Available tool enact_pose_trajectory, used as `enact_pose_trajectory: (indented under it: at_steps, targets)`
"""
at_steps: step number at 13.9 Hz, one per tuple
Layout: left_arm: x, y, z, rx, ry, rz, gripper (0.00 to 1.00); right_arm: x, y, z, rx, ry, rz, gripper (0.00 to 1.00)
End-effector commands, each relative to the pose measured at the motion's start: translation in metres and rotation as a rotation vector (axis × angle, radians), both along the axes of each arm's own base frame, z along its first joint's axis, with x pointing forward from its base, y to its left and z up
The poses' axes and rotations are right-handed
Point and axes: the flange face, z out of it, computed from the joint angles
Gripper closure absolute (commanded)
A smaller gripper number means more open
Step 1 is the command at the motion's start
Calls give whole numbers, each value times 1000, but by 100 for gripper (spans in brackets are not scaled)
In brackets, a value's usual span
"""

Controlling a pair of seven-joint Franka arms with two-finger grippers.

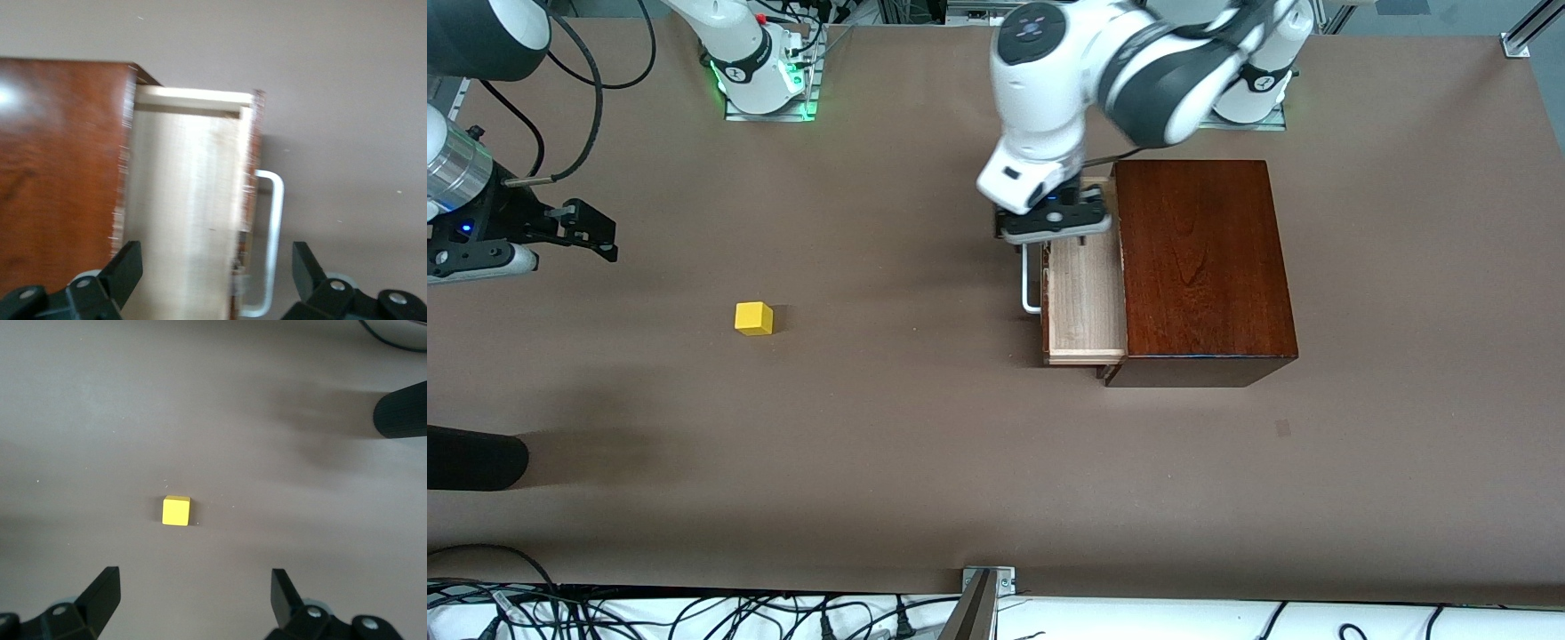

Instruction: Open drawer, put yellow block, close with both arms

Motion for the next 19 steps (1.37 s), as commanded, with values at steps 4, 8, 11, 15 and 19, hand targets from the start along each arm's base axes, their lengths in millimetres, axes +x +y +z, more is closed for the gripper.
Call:
enact_pose_trajectory:
  at_steps: [4, 8, 11, 15, 19]
  targets:
    - [16, 120, 81, 23, 121, -85, 0, 23, 22, -73, -55, 159, 61, 0]
    - [36, 212, 115, 28, 152, -212, 0, 16, 24, -136, -11, 155, 17, 0]
    - [49, 279, 124, -51, 193, -224, 0, 6, 27, -177, 5, 112, -38, 0]
    - [64, 376, 121, -97, 218, -269, 0, -21, 26, -256, 25, 80, -49, 0]
    - [66, 432, 112, -150, 205, -232, 0, -38, 24, -310, 34, 50, -61, 0]
